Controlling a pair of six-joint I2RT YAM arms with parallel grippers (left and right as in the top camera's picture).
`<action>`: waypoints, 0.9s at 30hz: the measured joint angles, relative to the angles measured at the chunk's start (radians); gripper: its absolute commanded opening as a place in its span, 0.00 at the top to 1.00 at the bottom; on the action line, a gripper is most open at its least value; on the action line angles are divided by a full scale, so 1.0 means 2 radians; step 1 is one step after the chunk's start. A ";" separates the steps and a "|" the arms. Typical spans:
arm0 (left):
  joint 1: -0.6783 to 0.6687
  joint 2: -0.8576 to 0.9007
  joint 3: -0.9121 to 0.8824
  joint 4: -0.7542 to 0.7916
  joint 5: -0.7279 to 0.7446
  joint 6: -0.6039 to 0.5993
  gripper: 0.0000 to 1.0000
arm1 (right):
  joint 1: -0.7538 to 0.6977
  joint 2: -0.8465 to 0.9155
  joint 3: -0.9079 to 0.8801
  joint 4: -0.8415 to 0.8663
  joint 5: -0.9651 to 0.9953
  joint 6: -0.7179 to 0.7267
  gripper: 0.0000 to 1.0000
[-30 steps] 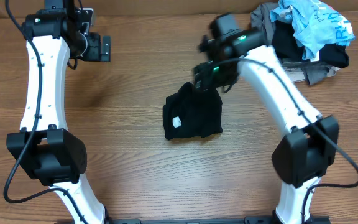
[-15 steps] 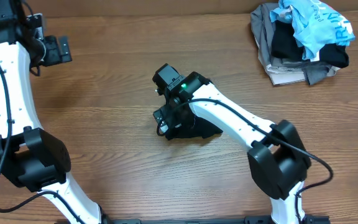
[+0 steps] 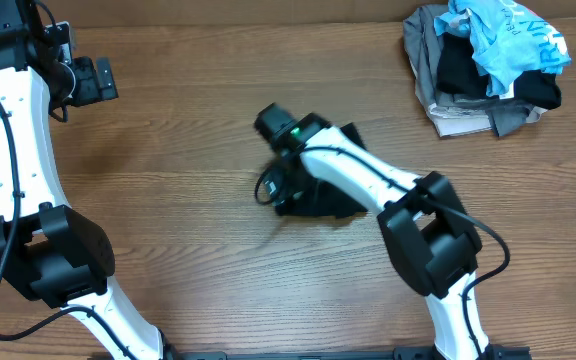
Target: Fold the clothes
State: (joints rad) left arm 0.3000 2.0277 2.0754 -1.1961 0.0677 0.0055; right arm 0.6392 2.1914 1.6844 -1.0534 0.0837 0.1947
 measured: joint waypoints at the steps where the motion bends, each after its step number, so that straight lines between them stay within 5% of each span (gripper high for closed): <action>1: 0.000 0.000 0.000 0.000 0.000 0.000 0.00 | -0.011 0.000 0.001 -0.004 0.001 0.002 0.00; 3: 0.000 0.000 0.000 0.000 0.000 0.000 0.00 | -0.038 0.002 0.003 -0.014 0.002 0.006 0.05; 5: 0.000 0.000 0.000 0.000 0.000 0.000 0.00 | -0.067 0.004 0.006 -0.028 0.002 0.008 0.45; 6: 0.000 0.000 0.000 0.000 0.000 0.000 0.00 | -0.080 0.005 0.008 -0.035 0.000 0.009 0.93; 18: -0.003 0.000 0.000 0.000 0.002 0.000 0.00 | -0.137 0.032 0.101 -0.168 -0.038 0.017 0.96; 27: -0.003 0.000 0.000 0.002 0.002 0.000 0.00 | -0.163 0.024 0.421 -0.316 -0.010 0.013 0.96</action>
State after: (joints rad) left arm 0.2943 2.0277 2.0754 -1.1915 0.0708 0.0055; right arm 0.3134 2.2398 2.5271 -1.6859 0.0647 0.2207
